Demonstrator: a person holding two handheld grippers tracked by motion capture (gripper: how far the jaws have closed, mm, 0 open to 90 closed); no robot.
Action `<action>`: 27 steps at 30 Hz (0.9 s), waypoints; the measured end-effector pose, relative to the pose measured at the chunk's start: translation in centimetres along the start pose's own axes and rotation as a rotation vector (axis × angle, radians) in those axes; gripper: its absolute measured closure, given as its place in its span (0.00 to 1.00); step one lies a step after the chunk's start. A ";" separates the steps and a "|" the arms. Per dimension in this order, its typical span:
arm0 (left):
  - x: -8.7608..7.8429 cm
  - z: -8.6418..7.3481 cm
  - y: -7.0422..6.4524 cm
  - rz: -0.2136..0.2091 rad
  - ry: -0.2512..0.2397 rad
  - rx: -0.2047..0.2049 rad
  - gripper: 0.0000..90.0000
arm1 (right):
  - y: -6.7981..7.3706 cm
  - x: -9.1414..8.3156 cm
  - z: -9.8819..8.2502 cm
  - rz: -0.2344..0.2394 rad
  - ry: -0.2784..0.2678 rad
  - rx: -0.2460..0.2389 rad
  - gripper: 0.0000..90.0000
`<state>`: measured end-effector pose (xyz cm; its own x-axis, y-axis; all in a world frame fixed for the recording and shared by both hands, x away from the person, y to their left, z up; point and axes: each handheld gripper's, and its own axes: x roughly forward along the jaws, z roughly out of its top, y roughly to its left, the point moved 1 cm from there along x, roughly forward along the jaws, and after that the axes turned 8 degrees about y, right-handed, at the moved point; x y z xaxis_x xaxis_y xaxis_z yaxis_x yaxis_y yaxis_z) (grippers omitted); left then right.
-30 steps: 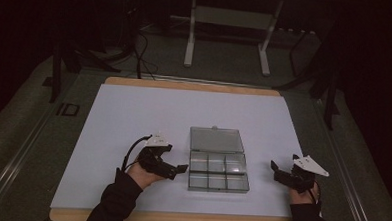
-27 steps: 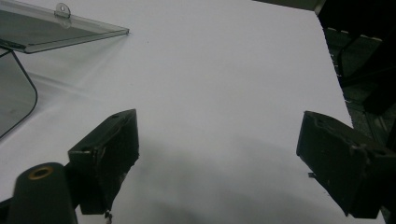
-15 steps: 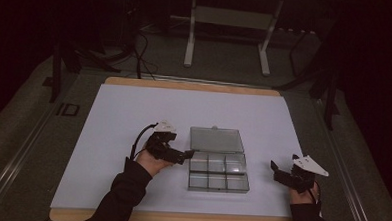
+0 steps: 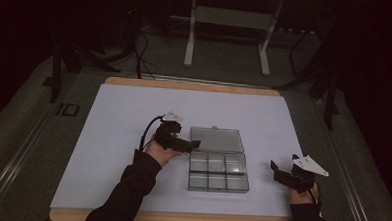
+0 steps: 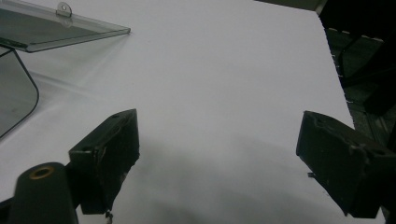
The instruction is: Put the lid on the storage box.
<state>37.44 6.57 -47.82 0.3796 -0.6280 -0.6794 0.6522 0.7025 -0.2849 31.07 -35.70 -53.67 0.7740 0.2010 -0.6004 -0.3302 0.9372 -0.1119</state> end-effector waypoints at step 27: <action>5.7 0.3 1.9 -0.022 0.142 -0.172 0.17 | 0.1 0.0 0.0 0.005 0.002 -0.010 0.15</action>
<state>41.04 4.26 -52.00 0.2625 -0.5984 -0.7570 0.5333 0.7438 -0.4030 31.07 -35.61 -53.69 0.7714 0.2049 -0.6025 -0.3393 0.9334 -0.1170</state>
